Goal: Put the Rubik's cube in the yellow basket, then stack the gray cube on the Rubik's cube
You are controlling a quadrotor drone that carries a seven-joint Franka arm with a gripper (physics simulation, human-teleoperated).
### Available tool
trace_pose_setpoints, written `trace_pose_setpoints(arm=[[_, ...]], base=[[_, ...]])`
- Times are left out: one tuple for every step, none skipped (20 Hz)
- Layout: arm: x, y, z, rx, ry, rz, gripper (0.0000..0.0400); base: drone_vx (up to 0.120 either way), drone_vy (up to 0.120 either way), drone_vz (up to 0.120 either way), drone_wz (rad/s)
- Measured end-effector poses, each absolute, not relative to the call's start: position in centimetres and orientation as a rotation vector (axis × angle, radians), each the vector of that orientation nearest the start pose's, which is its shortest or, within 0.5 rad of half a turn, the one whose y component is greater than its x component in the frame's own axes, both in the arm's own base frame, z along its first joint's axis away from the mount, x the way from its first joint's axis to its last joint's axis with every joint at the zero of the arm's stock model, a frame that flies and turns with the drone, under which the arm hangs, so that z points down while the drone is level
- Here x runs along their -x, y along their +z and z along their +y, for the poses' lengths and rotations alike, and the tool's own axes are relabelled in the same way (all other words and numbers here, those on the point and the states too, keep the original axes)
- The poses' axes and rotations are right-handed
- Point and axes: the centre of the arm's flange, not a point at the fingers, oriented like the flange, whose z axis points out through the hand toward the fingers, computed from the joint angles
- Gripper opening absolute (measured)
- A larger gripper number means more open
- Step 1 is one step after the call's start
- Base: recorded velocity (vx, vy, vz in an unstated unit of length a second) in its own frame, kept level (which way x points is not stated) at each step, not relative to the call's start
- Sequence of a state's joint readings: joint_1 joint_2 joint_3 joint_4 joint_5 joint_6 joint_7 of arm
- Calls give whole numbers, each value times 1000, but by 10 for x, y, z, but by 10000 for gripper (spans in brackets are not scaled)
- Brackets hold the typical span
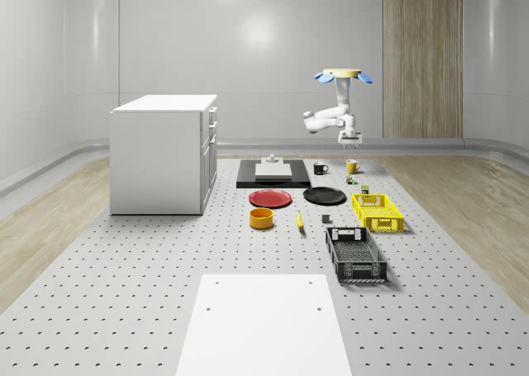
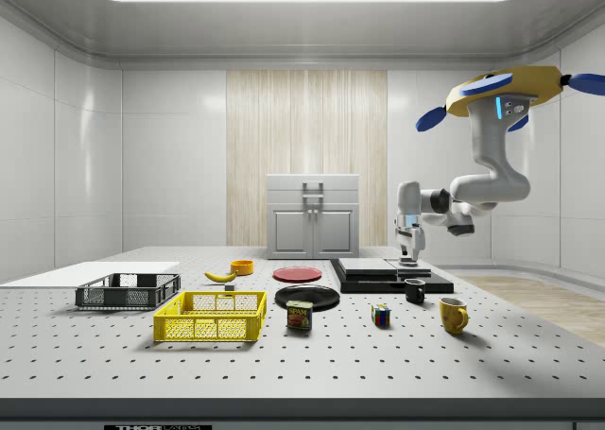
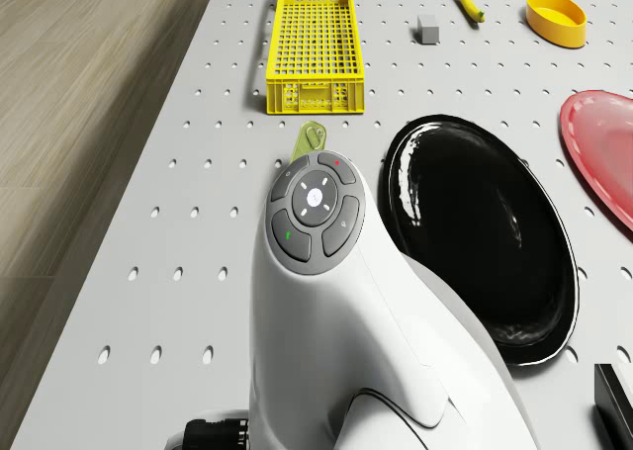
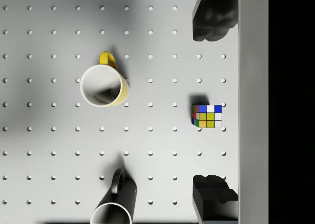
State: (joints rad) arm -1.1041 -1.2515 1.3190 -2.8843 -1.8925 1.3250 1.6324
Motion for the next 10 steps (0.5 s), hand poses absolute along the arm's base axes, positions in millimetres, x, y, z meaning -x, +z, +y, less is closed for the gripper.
trace_pose_setpoints(arm=[[-307,491,0,-1,785,-2,400],[-307,491,0,-1,785,-2,400],[-307,491,0,-1,785,-2,400],[-307,491,0,-1,785,-2,400],[-307,491,0,-1,785,-2,400],[-307,491,0,-1,785,-2,400],[-307,491,0,-1,785,-2,400],[-307,491,0,-1,785,-2,400],[-307,491,0,-1,785,-2,400],[-307,491,0,-1,785,-2,400]], base=[[120,0,-120,0],[120,0,-120,0],[120,0,-120,0],[120,0,-120,0],[120,0,-120,0],[120,0,-120,0],[120,0,-120,0],[120,0,-120,0],[120,0,-120,0],[120,0,-120,0]])
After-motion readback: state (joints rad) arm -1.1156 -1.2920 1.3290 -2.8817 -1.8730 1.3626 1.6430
